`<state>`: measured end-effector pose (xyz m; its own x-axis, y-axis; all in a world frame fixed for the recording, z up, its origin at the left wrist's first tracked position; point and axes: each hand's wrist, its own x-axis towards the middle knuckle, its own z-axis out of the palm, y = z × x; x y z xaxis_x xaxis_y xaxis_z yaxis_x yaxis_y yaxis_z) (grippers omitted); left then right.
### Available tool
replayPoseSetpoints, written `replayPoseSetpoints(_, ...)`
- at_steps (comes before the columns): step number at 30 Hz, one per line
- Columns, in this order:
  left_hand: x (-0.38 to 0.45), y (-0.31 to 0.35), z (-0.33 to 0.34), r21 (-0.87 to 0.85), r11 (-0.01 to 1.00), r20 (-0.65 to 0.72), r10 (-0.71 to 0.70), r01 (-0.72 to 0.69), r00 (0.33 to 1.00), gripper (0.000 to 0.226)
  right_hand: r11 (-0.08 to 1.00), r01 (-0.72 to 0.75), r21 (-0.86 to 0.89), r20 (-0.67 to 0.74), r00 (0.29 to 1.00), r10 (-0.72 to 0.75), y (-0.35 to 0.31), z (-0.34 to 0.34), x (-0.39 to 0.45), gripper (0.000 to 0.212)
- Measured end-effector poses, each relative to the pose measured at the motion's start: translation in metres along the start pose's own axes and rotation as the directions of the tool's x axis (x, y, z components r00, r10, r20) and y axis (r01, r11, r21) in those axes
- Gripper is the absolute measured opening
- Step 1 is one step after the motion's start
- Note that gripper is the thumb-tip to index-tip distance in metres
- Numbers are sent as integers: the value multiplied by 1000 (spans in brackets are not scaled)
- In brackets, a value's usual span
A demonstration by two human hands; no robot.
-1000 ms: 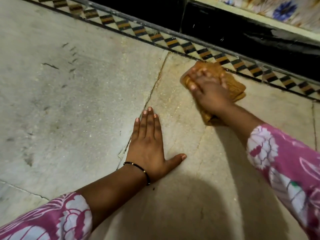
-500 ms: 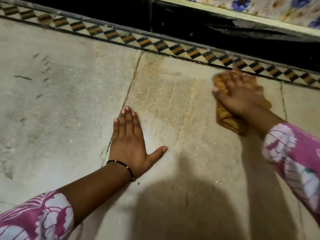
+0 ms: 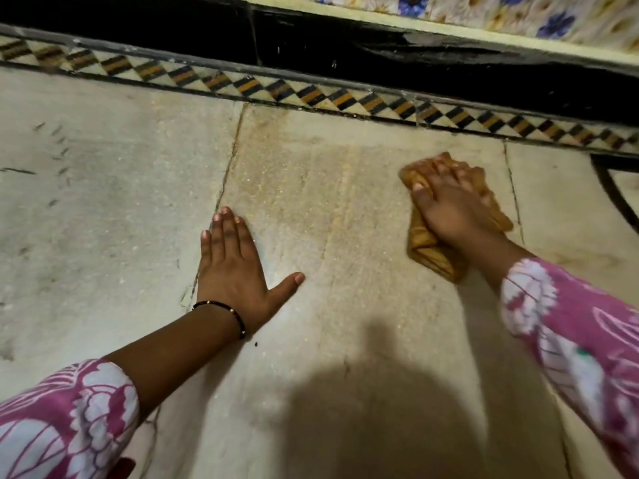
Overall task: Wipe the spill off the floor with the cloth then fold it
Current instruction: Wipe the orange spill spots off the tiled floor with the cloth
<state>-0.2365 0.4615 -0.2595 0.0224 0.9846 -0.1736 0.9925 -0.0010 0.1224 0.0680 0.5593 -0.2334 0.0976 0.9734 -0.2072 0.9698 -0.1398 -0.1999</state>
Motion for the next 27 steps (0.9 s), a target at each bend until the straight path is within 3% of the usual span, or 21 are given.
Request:
replayPoseSetpoints(2, 1, -3, -1, -11, 1000, 29, 8, -8, 1000, 121, 997, 79, -25, 44, 996, -78, -42, 6, 6, 53)
replayPoseSetpoints(5, -3, -12, -11, -120, 992, 51, 55, -49, 997, 111, 932, 351, -91, 128, 932, -338, -92, 31, -42, 52)
replayPoseSetpoints(7, -17, -20, -17, -204, 975, 13, 95, -90, 995, 104, 841, 534, -91, 136, 843, -520, -90, 45, -100, 51)
replayPoseSetpoints(9, -41, -29, -18, -213, 963, -45, 159, -165, 986, 102, 777, 624, -87, 148, 779, -609, -56, 51, -148, 50)
replayPoseSetpoints(11, -68, -39, -12, -188, 954, -48, 227, -232, 973, 100, 803, 586, -103, 163, 807, -568, -9, 45, -168, 51)
replayPoseSetpoints(14, -99, -45, -2, -146, 949, 11, 285, -280, 959, 95, 934, 350, -69, 114, 933, -341, 29, 24, -143, 57)
replayPoseSetpoints(17, -113, -39, 1, -111, 937, 20, 336, -331, 942, 95, 982, 178, -66, 44, 984, -175, -5, 17, -90, 58)
replayPoseSetpoints(19, -111, -35, -1, -129, 930, -13, 346, -345, 938, 95, 970, 222, -96, 74, 974, -216, -53, 25, -72, 53)
replayPoseSetpoints(21, -103, -30, -7, -196, 918, -89, 334, -345, 938, 91, 906, 401, -136, 139, 913, -384, -102, 39, -82, 52)
replayPoseSetpoints(23, -94, -27, -14, -259, 903, -186, 302, -343, 935, 86, 776, 610, -156, 161, 791, -590, -133, 54, -116, 56)
replayPoseSetpoints(26, -87, -22, -19, -292, 886, -246, 294, -360, 924, 82, 586, 800, -129, 187, 600, -778, -116, 66, -168, 59)
replayPoseSetpoints(27, -87, -22, -18, -278, 882, -239, 319, -380, 917, 82, 558, 821, -124, 204, 571, -795, -94, 69, -177, 59)
